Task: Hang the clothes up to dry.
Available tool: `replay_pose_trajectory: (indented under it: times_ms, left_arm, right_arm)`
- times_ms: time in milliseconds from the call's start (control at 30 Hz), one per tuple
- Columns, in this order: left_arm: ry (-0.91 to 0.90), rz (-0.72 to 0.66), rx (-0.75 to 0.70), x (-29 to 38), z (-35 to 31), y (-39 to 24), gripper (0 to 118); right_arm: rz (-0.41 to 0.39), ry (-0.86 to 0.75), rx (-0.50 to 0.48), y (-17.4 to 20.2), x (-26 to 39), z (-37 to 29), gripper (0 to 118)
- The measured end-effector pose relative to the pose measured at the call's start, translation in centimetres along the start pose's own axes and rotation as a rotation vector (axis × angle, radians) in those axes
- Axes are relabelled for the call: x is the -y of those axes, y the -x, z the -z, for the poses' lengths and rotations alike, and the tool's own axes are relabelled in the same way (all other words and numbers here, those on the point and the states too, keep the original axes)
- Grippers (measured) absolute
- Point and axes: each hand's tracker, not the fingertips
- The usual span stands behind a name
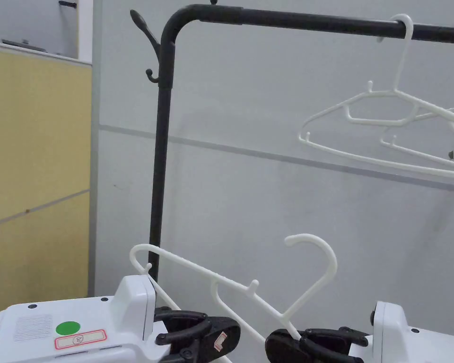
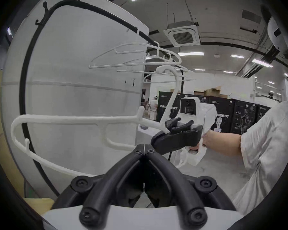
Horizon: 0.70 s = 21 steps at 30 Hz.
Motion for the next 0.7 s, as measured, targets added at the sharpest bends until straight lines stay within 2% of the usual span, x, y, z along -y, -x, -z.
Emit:
replay_pose_trajectory:
  times_ms: [100,133,267,367,567,700]
  left_arm:
    - [-0.032,-0.004,-0.103,0.7,-3.3,-0.1,2]
    - [-0.044,-0.023,-0.139,0.9,-4.7,-0.1,2]
    - [-0.080,-0.044,-0.312,1.9,-10.3,-1.3,2]
    - [-0.099,-0.033,-0.469,2.4,-14.5,-3.3,2]
    - [-0.093,-0.025,-0.802,3.5,-22.1,-9.4,2]
    - [-0.090,-0.036,-1.047,4.6,-25.9,-14.6,2]
  right_arm:
    - [-0.042,-0.020,-0.072,0.2,-1.0,3.0,6]
    - [-0.023,-0.015,-0.131,0.2,-1.2,4.5,6]
    - [-0.092,-0.038,-0.263,1.1,-2.7,10.6,6]
    - [-0.112,-0.038,-0.415,2.3,-3.7,15.8,6]
    - [-0.166,-0.027,-0.697,7.5,-4.5,26.3,6]
    - [-0.170,-0.038,-0.911,12.6,-4.7,32.3,6]
